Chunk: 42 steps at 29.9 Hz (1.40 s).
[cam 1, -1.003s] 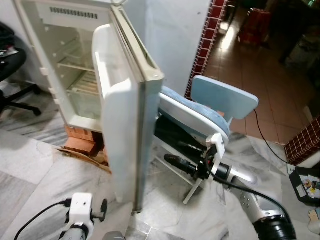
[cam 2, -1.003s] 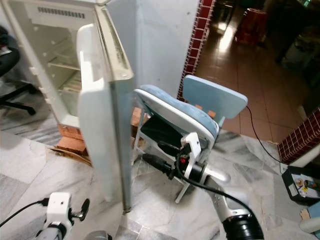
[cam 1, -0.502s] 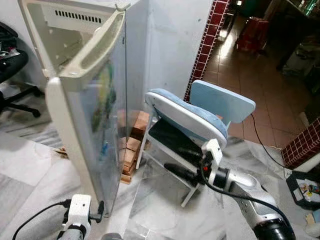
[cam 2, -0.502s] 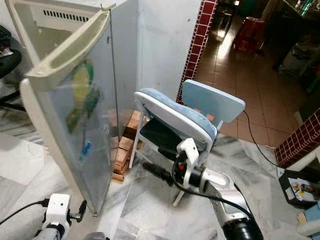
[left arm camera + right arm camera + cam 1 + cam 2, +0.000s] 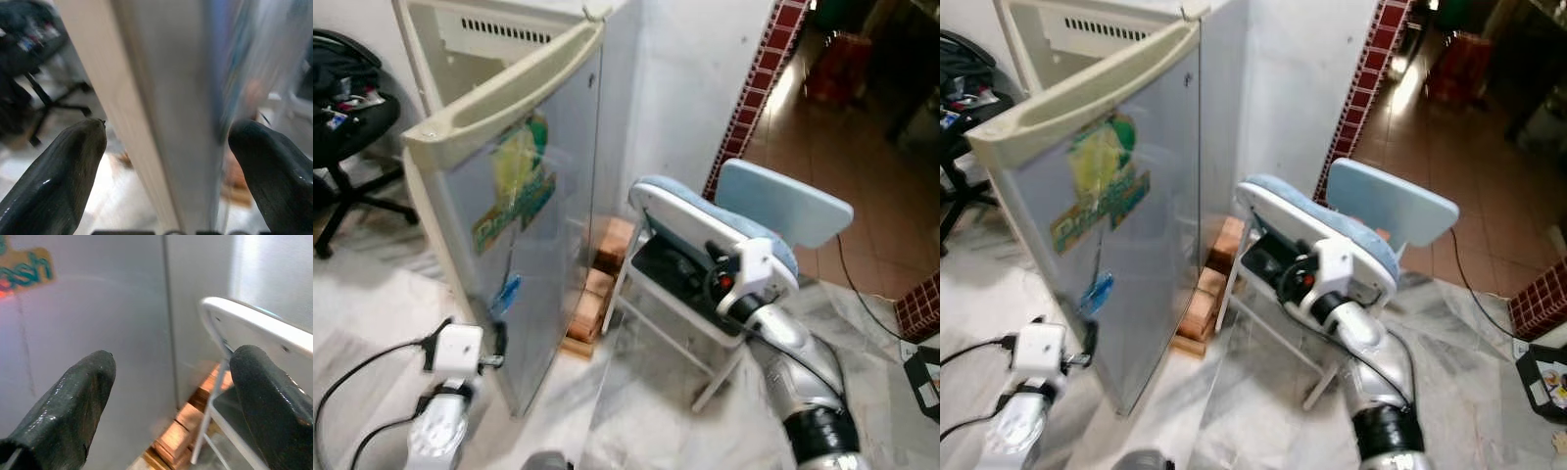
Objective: Restocking fridge
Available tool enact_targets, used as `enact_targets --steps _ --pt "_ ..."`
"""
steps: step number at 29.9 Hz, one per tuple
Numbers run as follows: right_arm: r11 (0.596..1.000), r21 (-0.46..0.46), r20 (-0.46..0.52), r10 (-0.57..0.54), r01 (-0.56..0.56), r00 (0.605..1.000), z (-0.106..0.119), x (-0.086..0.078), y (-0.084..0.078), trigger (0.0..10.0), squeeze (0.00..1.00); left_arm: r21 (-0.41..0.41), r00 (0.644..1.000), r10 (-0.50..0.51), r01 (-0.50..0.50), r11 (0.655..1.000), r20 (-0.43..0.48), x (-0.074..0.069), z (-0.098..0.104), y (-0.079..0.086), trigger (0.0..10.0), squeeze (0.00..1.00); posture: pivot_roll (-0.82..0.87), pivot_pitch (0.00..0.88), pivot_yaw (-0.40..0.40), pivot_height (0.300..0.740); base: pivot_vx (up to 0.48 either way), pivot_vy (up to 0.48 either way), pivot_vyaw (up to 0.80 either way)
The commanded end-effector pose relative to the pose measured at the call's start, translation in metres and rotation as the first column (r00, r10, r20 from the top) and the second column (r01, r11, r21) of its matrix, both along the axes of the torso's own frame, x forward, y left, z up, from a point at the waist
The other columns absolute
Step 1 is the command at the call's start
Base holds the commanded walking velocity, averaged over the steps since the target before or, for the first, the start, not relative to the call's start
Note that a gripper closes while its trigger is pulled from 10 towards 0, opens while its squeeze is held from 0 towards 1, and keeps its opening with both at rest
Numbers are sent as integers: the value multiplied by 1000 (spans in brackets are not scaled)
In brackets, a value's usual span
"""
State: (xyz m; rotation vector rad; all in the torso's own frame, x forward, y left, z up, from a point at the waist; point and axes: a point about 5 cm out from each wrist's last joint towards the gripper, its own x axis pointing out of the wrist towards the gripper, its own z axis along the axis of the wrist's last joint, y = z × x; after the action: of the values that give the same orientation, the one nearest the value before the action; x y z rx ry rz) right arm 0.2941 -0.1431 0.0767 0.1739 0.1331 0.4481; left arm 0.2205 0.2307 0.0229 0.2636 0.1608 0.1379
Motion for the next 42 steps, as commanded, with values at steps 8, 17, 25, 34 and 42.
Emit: enact_targets --steps 8,17,25,34,42 --pt "998 -43 -10 -40 40 999 -6 -3 -9 10000 0 59 976 210 -213 975 62 -4 37 32 10000 0 104 0 -82 740 0 467 0" --pt "981 -72 -11 -182 181 983 -7 6 -25 10000 0 103 997 23 -30 994 71 -1 52 -6 10000 0 108 0 -87 740 0 444 0" --pt "959 -80 -48 -278 274 959 -14 7 -30 10000 0 145 984 -150 134 980 101 13 67 -30 10000 0 107 0 -74 740 0 480 0" --pt "881 -199 22 -433 428 901 -16 9 -38 10000 0 98 965 -240 230 968 107 16 68 -46 10000 0 87 0 -56 740 0 467 0" --pt "841 -175 15 -517 512 856 -20 -6 -53 10000 0 24 968 -239 238 971 75 6 57 -52 10000 0 82 0 -66 740 0 464 0"
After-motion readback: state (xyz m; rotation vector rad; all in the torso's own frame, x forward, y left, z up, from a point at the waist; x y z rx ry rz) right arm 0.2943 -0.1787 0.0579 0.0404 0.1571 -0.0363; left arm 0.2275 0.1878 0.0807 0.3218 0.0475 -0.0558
